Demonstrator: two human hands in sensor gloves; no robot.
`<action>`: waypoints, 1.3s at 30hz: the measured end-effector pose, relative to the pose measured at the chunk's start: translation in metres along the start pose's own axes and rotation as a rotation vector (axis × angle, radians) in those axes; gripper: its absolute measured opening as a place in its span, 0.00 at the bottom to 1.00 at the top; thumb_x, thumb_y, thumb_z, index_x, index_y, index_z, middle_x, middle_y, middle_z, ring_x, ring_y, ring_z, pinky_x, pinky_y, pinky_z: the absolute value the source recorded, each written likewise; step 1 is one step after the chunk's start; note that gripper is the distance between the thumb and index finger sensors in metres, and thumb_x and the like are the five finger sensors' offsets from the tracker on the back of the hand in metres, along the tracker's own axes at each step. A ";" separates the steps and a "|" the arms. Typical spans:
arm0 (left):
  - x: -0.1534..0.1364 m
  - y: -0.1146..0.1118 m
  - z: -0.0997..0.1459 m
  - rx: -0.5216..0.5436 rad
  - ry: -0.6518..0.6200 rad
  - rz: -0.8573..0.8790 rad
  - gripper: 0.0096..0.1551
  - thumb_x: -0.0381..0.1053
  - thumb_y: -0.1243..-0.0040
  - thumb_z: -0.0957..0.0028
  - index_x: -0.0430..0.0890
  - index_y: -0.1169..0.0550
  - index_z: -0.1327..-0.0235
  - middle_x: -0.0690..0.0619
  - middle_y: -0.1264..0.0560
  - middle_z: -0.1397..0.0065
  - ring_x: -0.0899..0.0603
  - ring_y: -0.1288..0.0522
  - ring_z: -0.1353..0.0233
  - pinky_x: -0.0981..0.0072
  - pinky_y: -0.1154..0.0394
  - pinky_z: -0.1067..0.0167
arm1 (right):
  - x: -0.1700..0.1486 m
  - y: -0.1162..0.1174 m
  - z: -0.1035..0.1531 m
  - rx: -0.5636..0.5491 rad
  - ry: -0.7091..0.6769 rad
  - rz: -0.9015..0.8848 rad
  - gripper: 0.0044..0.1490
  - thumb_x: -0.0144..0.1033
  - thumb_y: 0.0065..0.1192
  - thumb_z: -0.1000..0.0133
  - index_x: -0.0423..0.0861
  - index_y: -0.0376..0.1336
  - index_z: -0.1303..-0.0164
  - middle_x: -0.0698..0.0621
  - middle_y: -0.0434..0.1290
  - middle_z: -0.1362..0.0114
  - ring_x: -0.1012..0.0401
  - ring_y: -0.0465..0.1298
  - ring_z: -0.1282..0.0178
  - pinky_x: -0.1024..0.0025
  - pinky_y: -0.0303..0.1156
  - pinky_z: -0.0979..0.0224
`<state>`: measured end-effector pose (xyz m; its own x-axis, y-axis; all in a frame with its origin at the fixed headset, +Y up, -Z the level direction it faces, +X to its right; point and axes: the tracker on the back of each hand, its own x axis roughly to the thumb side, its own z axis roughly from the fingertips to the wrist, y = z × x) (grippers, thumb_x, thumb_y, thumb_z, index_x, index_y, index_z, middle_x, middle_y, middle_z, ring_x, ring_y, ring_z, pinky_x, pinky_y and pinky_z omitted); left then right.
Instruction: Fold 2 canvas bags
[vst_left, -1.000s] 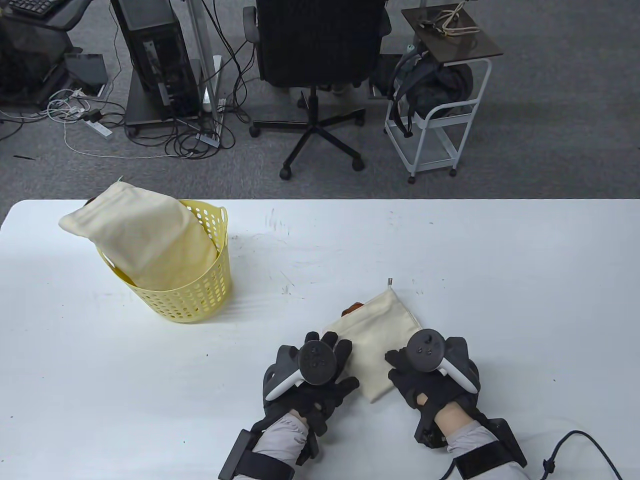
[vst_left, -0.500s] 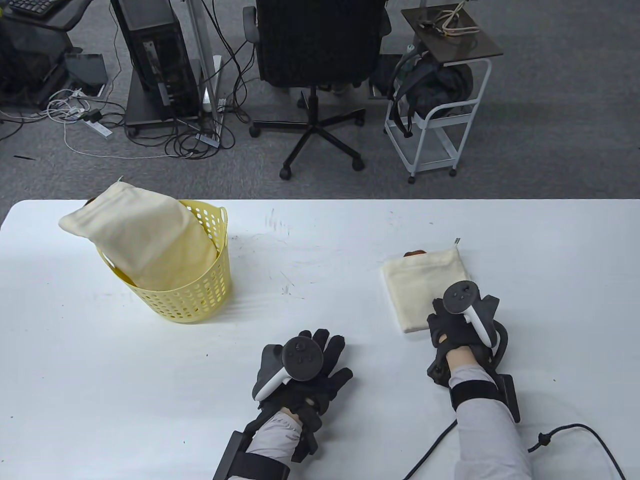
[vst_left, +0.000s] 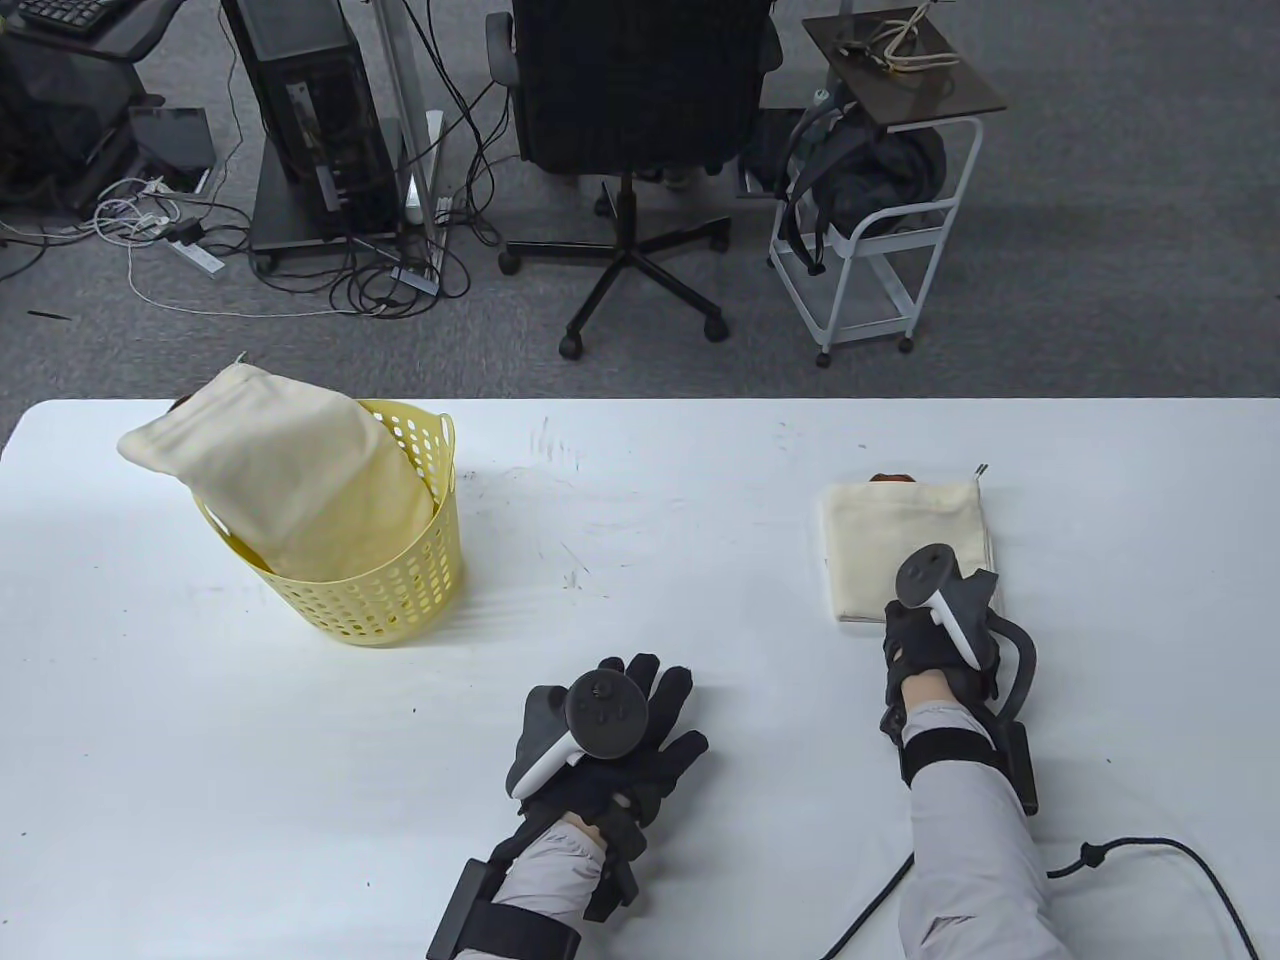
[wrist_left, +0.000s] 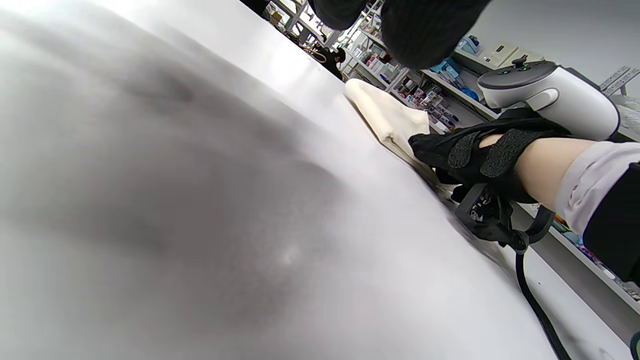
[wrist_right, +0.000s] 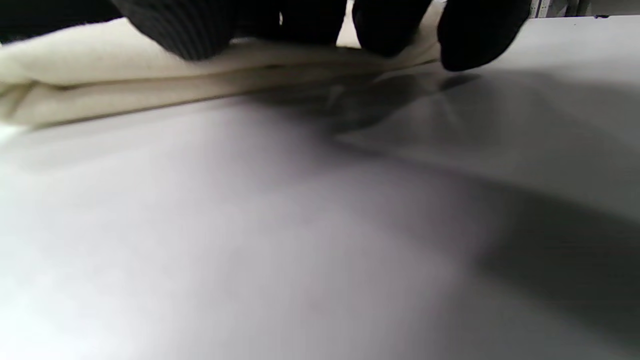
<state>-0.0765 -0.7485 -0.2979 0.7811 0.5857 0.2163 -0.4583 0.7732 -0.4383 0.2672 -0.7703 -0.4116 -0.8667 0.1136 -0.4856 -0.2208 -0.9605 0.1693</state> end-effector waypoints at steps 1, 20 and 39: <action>0.001 0.000 0.000 0.002 -0.002 0.002 0.42 0.59 0.43 0.35 0.47 0.44 0.13 0.40 0.56 0.12 0.31 0.67 0.18 0.26 0.64 0.32 | -0.002 -0.001 0.000 0.009 -0.006 -0.010 0.36 0.51 0.47 0.46 0.58 0.51 0.25 0.54 0.56 0.20 0.49 0.57 0.23 0.43 0.62 0.26; 0.017 0.027 0.018 0.196 -0.147 0.226 0.43 0.59 0.44 0.34 0.45 0.45 0.12 0.40 0.57 0.12 0.31 0.66 0.18 0.29 0.61 0.30 | -0.003 -0.015 0.123 0.020 -0.497 -1.033 0.42 0.48 0.55 0.44 0.45 0.51 0.21 0.41 0.50 0.18 0.40 0.46 0.20 0.34 0.47 0.26; -0.029 0.214 0.090 0.498 -0.125 0.854 0.45 0.62 0.51 0.28 0.50 0.58 0.11 0.46 0.68 0.11 0.33 0.66 0.14 0.34 0.57 0.22 | -0.009 -0.002 0.121 0.220 -0.511 -1.223 0.41 0.47 0.56 0.43 0.38 0.57 0.23 0.35 0.58 0.22 0.37 0.55 0.24 0.34 0.52 0.28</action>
<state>-0.2351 -0.5778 -0.3192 0.0689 0.9924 0.1015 -0.9938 0.0772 -0.0796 0.2216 -0.7387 -0.3033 -0.1213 0.9909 -0.0589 -0.9926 -0.1205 0.0166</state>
